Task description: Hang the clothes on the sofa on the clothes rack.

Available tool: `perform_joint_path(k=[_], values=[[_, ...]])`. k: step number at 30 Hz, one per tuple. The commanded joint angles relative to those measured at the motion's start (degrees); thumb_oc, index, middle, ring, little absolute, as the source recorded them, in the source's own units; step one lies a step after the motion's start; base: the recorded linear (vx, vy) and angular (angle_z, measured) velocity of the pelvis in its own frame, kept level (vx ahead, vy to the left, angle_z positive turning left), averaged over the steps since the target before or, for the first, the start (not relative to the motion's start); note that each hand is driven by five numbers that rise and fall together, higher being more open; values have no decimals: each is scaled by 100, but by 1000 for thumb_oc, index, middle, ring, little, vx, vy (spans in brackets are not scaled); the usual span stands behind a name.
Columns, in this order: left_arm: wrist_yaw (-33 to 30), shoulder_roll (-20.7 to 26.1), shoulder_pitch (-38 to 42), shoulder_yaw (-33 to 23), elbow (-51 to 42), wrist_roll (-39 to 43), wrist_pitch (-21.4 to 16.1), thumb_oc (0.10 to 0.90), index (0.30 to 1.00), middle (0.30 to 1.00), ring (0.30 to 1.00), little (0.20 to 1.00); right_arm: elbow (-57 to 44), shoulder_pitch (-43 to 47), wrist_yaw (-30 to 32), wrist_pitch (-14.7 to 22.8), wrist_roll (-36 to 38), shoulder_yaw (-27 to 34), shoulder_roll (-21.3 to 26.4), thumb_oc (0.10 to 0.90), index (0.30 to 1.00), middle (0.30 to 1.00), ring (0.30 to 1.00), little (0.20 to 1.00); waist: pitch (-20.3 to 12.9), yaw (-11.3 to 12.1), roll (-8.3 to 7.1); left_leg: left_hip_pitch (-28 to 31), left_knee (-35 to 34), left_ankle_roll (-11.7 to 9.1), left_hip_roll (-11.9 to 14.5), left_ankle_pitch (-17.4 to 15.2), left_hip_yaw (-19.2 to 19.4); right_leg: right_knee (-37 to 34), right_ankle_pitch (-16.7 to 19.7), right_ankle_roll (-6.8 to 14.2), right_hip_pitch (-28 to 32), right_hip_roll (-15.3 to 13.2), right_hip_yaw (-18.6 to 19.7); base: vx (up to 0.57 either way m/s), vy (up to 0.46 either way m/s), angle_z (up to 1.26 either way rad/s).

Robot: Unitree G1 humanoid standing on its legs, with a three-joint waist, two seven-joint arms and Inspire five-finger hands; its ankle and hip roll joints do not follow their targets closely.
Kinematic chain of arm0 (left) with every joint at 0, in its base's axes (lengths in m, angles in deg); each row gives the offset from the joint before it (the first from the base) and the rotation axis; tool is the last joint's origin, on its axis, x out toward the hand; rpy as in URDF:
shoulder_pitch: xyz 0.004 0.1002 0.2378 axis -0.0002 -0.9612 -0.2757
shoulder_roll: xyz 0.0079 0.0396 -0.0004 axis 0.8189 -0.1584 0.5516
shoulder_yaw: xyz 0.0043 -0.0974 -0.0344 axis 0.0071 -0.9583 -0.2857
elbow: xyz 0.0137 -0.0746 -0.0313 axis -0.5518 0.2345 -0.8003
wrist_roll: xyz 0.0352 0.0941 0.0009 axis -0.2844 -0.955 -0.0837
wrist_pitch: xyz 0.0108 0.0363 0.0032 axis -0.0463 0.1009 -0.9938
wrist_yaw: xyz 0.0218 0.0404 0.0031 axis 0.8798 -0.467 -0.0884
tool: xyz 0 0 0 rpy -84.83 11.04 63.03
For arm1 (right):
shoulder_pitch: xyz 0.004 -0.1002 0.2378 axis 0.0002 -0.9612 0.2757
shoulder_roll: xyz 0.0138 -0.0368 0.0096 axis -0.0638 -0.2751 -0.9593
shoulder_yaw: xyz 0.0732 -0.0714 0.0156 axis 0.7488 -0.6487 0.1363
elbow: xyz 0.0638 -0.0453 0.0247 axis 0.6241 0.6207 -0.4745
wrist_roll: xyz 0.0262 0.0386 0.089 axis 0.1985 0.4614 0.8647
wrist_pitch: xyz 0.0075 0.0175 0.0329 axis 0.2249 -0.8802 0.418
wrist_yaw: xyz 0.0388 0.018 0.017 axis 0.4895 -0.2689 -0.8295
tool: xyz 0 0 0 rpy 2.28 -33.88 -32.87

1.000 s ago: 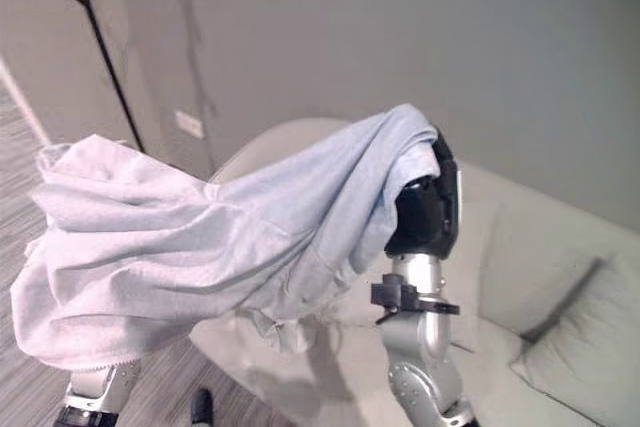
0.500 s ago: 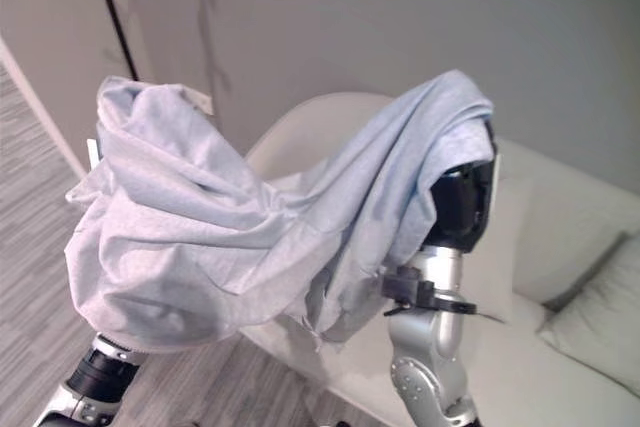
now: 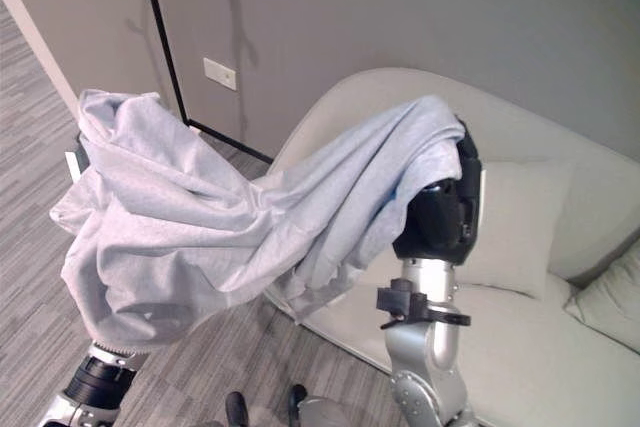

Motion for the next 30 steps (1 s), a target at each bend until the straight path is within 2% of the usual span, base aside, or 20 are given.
perform_joint_path(k=[1,2,6,8,10,12,14,16,17,18,20,21,22,25,26,27,28,29,30], values=[[564,143,332,-17,-555,6,-660,400,300,300,300,300,-461,459,-187,562,-164,303,-137,400,300,300,300,300,-703,59,-195,306,-124,-521,386,-539,71,-1184,447,489,637,22,257,104,-50,-1],[842,162,169,25,-730,251,-597,400,300,300,300,300,-476,395,-107,458,-224,333,-173,400,300,300,300,300,-703,139,-196,211,195,-504,333,-638,74,-1541,555,483,826,-58,170,111,-4,7],[1141,75,53,219,-673,541,-560,400,300,300,300,300,-513,55,-166,316,-286,434,-140,400,300,300,300,300,-714,192,-148,90,659,-543,318,-734,61,-1876,609,532,1095,-162,56,78,50,11],[1163,6,182,285,-621,673,-589,400,300,300,300,300,-506,57,-95,286,-390,500,-53,400,300,300,300,300,-655,118,-166,-152,914,-644,562,-671,261,-1862,597,555,1073,-329,-50,-16,95,32],[1151,16,192,303,-636,631,-553,400,300,300,300,300,-483,109,-47,251,-486,505,-15,400,300,300,300,300,-718,104,-154,-122,724,-659,764,-549,325,-1813,552,590,1032,-434,-81,87,126,42],[1123,30,195,318,-642,554,-515,400,300,300,300,300,-438,146,9,257,-508,521,13,400,300,300,300,300,-784,88,-150,-40,422,-705,1049,-280,228,-1768,487,595,1015,-542,-92,143,137,12],[1054,33,200,293,-652,480,-496,400,300,300,300,300,-406,191,66,256,-519,539,91,400,300,300,300,300,-797,24,-131,0,-14,-806,1472,197,178,-1669,356,577,964,-651,-70,128,178,-18],[837,28,280,218,-633,376,-560,400,300,300,300,300,-246,390,187,291,-571,516,151,400,300,300,300,300,-703,-16,-148,-102,-286,-999,1971,682,106,-1508,247,584,911,-789,36,136,241,0],[788,18,291,204,-626,382,-602,400,300,300,300,300,-222,440,239,313,-572,510,150,400,300,300,300,300,-683,-32,-128,-163,-287,-1050,2090,781,72,-1472,217,580,892,-816,75,91,158,2],[787,17,295,202,-622,381,-605,400,300,300,300,300,-219,446,242,315,-574,507,152,400,300,300,300,300,-686,-38,-119,-174,-287,-1057,2101,787,65,-1457,210,573,877,-805,72,119,205,-13],[585,-41,339,166,-546,449,-754,400,300,300,300,300,-138,584,327,375,-575,456,123,400,300,300,300,300,-641,-57,-43,-276,-287,-1213,2464,1131,-95,-1344,114,600,854,-937,216,294,437,-36],[437,-115,411,232,-472,499,-862,400,300,300,300,300,-136,640,457,438,-647,418,110,400,300,300,300,300,-618,-40,72,-290,-287,-1295,2597,1426,-392,-1327,80,681,982,-1103,372,486,655,-43],[424,-125,447,268,-452,510,-894,400,300,300,300,300,-136,659,468,444,-671,401,113,400,300,300,300,300,-641,-24,128,-272,-190,-1300,2575,1336,-532,-1360,110,730,1071,-1193,476,570,751,-39],[552,-149,526,504,-268,409,-762,400,300,300,300,300,-219,430,392,351,-896,614,155,400,300,300,300,300,-763,-169,254,-374,191,-1384,2293,368,-398,-1519,366,948,1356,-1643,346,401,549,-5],[551,-152,532,514,-257,408,-769,400,300,300,300,300,-230,419,396,344,-900,623,153,400,300,300,300,300,-766,-169,234,-399,250,-1372,2265,326,-407,-1551,379,964,1380,-1674,334,268,440,22],[524,-161,596,583,-162,449,-772,400,300,300,300,300,-216,358,427,288,-958,696,114,400,300,300,300,300,-782,-201,226,-494,397,-1293,2068,148,-379,-1542,780,1075,1374,-1893,307,284,641,28],[489,-29,755,593,-124,380,-747,400,300,300,300,300,-191,351,429,213,-1025,724,3,400,300,300,300,300,-768,-226,197,-573,462,-1064,1708,-9,-223,-1183,1565,1050,1059,-2194,406,396,1006,48],[392,193,807,487,-218,229,-753,400,300,300,300,300,-133,514,439,178,-1161,664,-116,400,300,300,300,300,-688,-135,222,-392,282,-777,1419,-125,63,-746,2254,975,739,-2464,61,347,962,34],[303,246,827,423,-232,169,-759,400,300,300,300,300,-90,571,480,221,-1187,631,-191,400,300,300,300,300,-653,-85,265,-282,204,-705,1338,-159,192,-616,2324,970,691,-2568,-327,274,713,-24]])
